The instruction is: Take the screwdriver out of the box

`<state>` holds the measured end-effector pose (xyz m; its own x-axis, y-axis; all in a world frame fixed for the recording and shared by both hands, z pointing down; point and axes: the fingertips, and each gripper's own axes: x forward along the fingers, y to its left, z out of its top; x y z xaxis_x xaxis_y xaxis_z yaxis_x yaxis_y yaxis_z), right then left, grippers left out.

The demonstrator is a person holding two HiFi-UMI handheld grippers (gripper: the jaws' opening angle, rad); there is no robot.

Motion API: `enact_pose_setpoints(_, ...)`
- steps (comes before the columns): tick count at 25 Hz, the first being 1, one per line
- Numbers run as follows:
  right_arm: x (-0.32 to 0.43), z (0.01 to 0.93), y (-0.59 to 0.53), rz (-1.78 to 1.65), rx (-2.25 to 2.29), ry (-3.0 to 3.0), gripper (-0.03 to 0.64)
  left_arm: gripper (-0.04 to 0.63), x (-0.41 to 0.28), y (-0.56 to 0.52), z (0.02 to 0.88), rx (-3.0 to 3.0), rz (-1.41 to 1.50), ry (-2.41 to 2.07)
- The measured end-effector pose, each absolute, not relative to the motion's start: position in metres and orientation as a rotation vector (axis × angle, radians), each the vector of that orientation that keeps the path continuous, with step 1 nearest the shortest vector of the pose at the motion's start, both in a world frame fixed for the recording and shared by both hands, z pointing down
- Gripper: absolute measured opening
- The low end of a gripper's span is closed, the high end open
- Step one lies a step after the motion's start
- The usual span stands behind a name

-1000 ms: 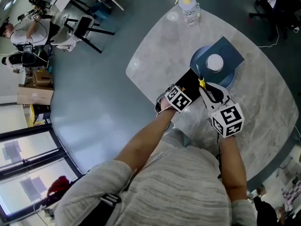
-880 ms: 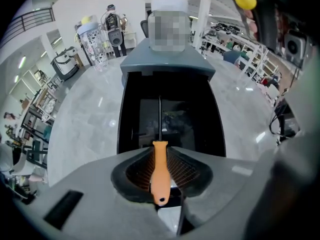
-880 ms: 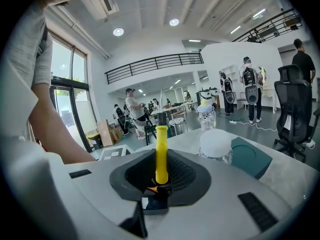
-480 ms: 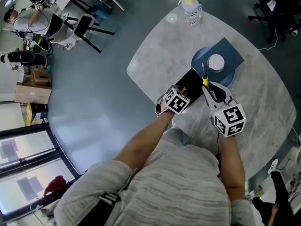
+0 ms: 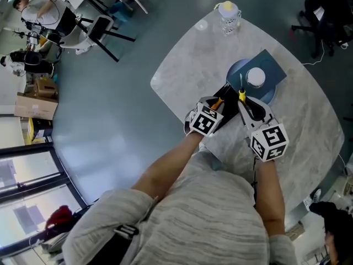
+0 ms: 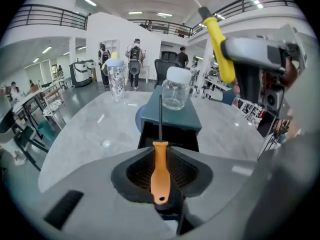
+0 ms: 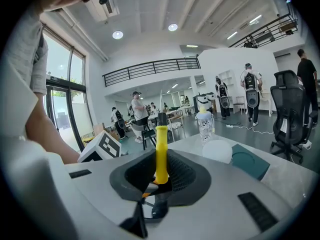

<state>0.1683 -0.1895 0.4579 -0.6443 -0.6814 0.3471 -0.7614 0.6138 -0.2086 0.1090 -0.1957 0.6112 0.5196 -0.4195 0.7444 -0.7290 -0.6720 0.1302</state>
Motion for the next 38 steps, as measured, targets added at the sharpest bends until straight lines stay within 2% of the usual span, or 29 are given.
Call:
enact_pose_setpoints(19,0.164,0.424,-0.196,0.49,1.329,-2.628,0.064,0.081,0.116,-0.236,0.459,2.486,0.336,-0.959)
enact_pose_setpoints(38,0.184,0.373,-0.195,0.413,1.532,-2.679,0.065,0.081,0.13,-0.234,0.357,2.64,-0.016,-0.81)
